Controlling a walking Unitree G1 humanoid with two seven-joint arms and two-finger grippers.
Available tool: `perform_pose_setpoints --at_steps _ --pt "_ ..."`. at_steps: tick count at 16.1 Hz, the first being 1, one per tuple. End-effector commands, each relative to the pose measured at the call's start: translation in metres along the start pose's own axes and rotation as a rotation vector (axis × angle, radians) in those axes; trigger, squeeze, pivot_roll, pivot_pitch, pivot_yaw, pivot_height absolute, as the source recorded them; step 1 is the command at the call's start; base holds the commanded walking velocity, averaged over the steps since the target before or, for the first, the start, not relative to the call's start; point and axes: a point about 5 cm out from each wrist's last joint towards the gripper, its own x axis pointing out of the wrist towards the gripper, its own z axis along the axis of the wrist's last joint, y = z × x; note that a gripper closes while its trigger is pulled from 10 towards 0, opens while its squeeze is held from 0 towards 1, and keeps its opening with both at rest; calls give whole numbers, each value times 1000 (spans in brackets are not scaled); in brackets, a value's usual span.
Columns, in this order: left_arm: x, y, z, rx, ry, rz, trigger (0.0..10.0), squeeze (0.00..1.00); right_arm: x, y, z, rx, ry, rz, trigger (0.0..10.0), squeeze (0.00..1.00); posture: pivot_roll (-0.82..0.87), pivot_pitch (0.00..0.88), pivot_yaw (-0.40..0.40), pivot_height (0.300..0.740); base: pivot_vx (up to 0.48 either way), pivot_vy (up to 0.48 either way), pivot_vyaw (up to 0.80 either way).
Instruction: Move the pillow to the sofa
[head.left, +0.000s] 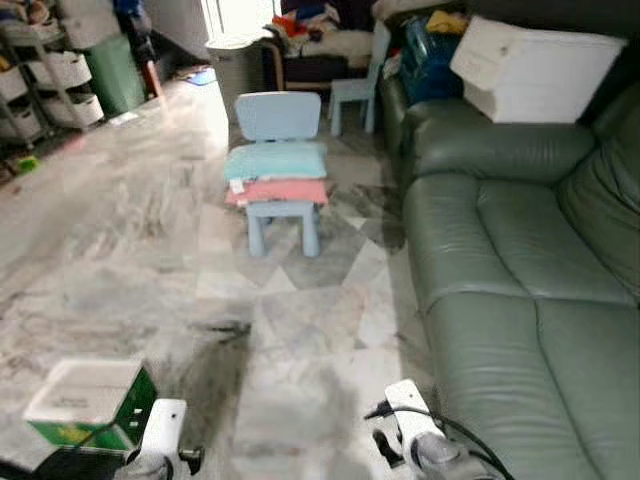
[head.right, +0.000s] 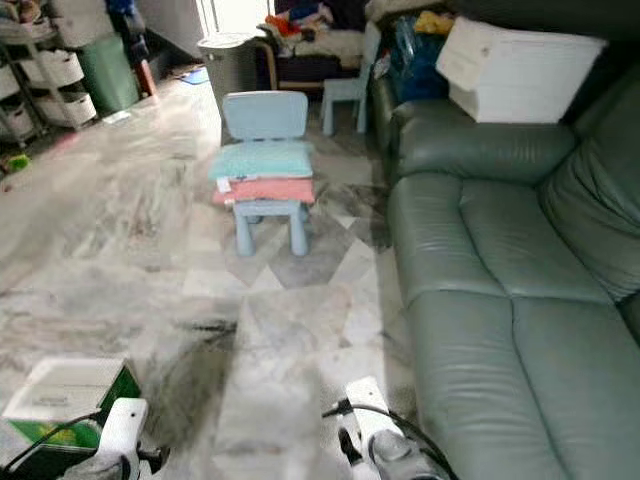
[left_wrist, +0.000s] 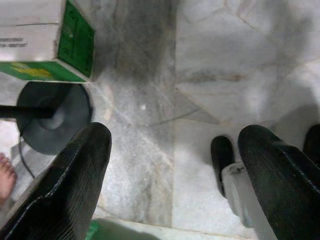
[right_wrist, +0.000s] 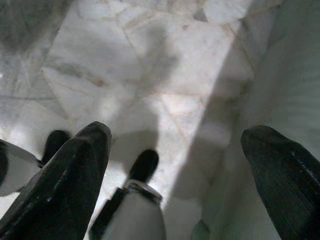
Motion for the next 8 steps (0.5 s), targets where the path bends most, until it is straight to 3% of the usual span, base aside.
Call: perform_pose_setpoints --at_steps 1,8 --pt "0 0 6 5 -19 -2 10000 0 0 -3 2 -10 -3 -3 10000 0 -17 0 29 740 326 352 0" --pt "0 0 4 17 -13 -4 10000 0 0 -2 2 -17 -3 -1 10000 0 -18 0 29 740 334 344 0"
